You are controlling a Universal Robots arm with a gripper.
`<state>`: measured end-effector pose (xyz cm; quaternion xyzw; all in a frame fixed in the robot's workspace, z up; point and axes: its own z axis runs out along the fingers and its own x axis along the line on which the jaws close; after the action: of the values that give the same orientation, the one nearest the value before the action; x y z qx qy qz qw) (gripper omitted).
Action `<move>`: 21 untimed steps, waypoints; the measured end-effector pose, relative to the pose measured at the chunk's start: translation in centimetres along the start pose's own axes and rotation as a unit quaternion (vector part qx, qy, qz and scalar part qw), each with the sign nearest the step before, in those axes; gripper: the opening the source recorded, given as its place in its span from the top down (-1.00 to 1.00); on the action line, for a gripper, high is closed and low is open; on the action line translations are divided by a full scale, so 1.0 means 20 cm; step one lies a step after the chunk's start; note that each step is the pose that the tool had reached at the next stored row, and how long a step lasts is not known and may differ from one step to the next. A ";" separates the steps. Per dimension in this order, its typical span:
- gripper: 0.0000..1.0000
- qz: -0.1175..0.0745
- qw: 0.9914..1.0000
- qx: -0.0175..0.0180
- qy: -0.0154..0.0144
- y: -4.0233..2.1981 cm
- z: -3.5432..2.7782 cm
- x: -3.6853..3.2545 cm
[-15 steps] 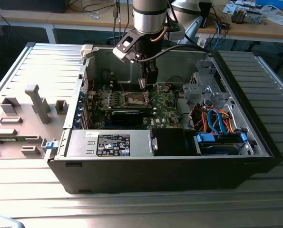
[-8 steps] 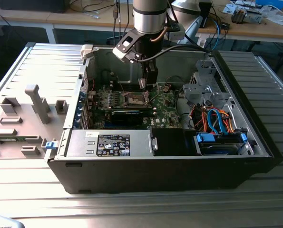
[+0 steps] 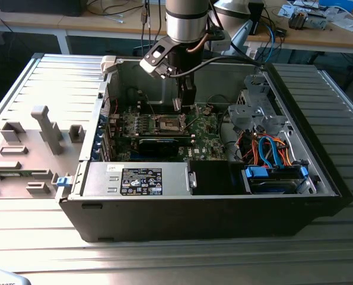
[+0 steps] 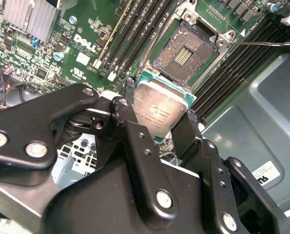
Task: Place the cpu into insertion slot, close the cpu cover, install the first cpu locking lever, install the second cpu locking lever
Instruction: 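Place the cpu into insertion slot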
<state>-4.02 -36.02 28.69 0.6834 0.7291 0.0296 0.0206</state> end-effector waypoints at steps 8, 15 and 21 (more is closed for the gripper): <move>-0.09 0.002 1.000 0.000 0.000 -0.003 0.000 0.000; -0.09 0.002 1.000 0.000 0.000 -0.013 0.000 0.001; -0.09 0.002 1.000 0.000 0.000 -0.022 0.000 0.001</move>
<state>-4.46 -36.02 28.65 0.6852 0.7275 0.0294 0.0207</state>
